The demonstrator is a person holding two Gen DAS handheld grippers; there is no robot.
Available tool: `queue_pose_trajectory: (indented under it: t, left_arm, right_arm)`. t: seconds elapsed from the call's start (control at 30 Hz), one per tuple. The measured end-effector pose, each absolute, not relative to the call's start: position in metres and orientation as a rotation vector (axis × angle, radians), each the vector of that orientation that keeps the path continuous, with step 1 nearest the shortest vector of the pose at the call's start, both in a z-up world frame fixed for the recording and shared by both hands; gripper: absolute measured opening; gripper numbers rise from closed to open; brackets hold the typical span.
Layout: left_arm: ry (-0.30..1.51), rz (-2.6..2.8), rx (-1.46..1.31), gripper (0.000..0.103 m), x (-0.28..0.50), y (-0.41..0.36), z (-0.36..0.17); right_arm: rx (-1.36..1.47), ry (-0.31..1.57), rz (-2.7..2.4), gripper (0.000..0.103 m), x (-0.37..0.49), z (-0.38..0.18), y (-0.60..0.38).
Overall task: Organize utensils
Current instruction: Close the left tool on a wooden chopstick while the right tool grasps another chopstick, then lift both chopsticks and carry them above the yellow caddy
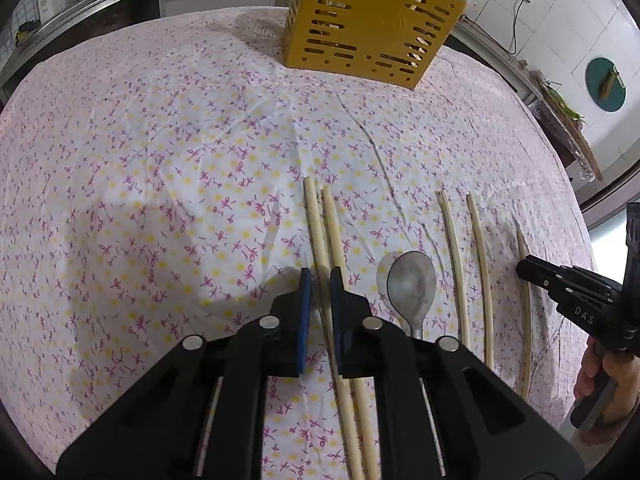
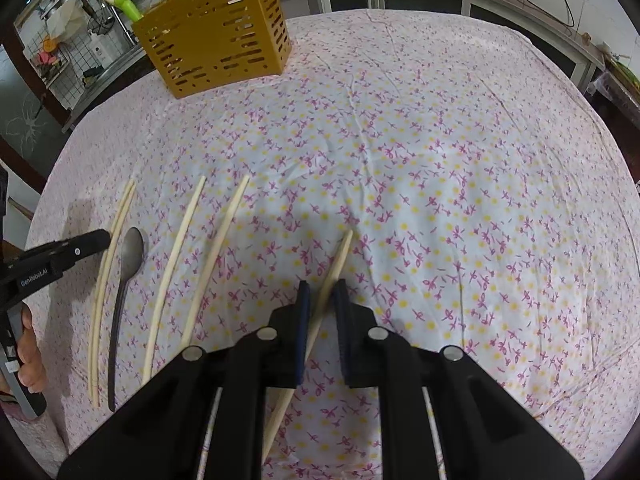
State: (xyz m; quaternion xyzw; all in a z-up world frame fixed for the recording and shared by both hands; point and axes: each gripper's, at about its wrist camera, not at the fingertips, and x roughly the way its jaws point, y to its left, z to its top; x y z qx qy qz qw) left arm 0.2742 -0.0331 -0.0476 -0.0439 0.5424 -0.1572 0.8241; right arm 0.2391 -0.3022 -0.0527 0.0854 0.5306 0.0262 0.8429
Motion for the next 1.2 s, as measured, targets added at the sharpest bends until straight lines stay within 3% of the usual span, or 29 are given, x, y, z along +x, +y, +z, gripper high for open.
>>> queue_pose_trajectory:
  t: [0.57,0.77,1.0,1.2]
  left_arm:
    - [1.252,-0.264,0.18,0.01,0.294,-0.081,-0.051]
    - [1.279,-0.276,0.169,0.007,0.302,-0.081,-0.048]
    - [1.199,-0.295,0.073,0.004,0.293,-0.053,-0.035]
    - [1.005,-0.314,-0.028,0.005,0.276,-0.032,0.001]
  right_arm:
    - [0.029,1.234,0.037,0.013,0.26,-0.052,-0.284]
    - [0.044,1.237,0.046,0.007,0.264,-0.049,-0.285]
    - [0.077,1.106,0.069,0.006,0.257,-0.019,-0.29]
    - [0.108,0.963,0.086,0.006,0.246,0.008,-0.287]
